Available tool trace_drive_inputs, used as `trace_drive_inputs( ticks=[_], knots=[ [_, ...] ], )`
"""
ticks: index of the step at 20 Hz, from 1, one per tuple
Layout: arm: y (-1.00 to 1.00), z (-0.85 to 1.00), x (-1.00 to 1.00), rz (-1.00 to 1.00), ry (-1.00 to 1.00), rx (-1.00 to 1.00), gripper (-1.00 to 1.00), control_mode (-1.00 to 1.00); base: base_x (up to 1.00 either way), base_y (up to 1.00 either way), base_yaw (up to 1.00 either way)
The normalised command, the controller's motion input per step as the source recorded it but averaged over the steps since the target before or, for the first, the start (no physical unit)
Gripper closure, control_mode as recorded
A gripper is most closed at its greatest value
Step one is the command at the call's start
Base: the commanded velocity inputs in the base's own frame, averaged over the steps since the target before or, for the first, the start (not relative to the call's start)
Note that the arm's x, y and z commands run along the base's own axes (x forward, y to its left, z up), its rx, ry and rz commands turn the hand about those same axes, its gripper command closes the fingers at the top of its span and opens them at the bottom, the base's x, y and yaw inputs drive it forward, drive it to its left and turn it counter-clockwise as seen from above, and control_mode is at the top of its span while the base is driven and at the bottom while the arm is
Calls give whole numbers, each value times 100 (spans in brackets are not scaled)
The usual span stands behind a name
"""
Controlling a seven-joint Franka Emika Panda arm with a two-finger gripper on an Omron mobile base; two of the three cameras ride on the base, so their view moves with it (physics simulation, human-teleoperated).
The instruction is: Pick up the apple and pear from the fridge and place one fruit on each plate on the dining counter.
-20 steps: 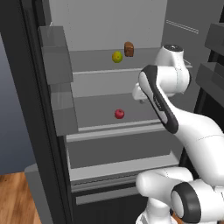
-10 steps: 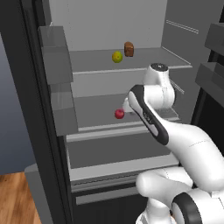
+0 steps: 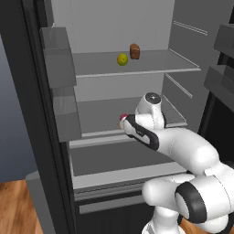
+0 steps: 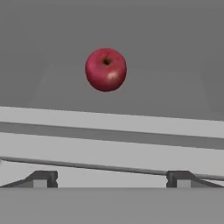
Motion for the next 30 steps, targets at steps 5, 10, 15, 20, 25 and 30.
trace_drive_inputs(
  ticks=[5,10,15,20,25,30],
  knots=[
    [14,18,26,0,-2,0,-100,-100,0,0,0],
    [5,13,73,0,0,0,-100,-100,0,0,0],
    [7,-3,43,0,2,0,-100,-100,0,0,0],
    [17,-18,14,0,6,0,-100,-100,0,0,0],
    [5,-17,13,0,2,0,-100,-100,0,0,0],
    [0,-3,21,0,0,0,-100,-100,0,0,0]
  ],
)
